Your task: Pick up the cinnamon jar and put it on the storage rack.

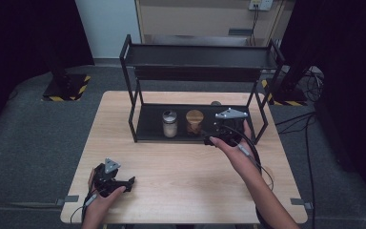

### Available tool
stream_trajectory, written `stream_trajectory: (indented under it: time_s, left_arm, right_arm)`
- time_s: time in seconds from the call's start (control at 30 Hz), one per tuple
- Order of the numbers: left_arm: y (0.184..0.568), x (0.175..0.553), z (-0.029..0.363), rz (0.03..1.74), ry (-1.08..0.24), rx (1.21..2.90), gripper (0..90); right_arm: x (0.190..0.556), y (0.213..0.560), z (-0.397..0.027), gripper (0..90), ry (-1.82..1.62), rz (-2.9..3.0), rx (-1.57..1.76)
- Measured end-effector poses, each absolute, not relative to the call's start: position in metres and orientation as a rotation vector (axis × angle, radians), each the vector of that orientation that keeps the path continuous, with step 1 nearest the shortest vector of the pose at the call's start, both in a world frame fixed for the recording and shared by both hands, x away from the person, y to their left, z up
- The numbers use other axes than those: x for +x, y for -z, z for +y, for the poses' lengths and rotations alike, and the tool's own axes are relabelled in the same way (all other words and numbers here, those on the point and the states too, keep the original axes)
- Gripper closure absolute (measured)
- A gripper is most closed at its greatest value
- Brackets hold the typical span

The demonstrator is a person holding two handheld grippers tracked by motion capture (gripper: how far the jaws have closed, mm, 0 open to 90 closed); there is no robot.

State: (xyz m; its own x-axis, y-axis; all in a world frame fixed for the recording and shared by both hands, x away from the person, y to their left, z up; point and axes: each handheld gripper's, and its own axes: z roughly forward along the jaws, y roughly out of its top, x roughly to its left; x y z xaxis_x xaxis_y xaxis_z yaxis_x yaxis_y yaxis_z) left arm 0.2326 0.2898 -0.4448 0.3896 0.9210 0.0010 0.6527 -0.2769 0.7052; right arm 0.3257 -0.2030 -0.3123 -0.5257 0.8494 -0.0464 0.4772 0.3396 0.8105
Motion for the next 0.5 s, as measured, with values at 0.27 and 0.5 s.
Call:
stream_trajectory:
  time_s: [0.27, 0.5]
  left_arm:
    - [0.445, 0.233, 0.290, 1.344, -0.555, 2.028, 0.0]
    - [0.445, 0.233, 0.290, 1.344, -0.555, 2.028, 0.0]
  right_arm:
    - [0.322, 0.311, -0.209, 3.8, -1.063, 2.149, 1.157]
    - [0.318, 0.310, -0.214, 3.8, -1.064, 2.151, 1.161]
